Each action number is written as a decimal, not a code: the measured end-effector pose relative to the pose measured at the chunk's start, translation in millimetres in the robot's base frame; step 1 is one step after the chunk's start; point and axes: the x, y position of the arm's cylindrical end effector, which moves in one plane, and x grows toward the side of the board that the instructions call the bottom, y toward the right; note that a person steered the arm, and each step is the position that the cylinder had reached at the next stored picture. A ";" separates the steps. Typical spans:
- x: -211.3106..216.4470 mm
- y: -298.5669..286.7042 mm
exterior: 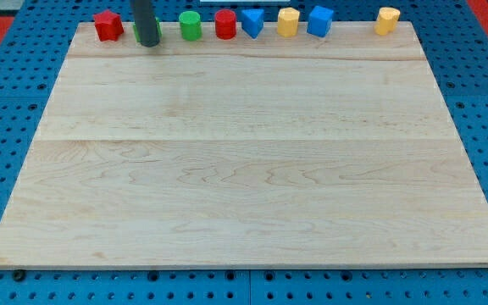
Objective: Adjust the green blocks and red star to the line
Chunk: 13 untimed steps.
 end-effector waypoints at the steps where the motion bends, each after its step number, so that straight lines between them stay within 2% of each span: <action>1: -4.8 0.0; 2: -2.9 1.0; 3: 35.5 1.0; 4: 42.4 12.7; 5: 33.0 41.1; 7: 2.4 37.5; 13: -5.2 64.1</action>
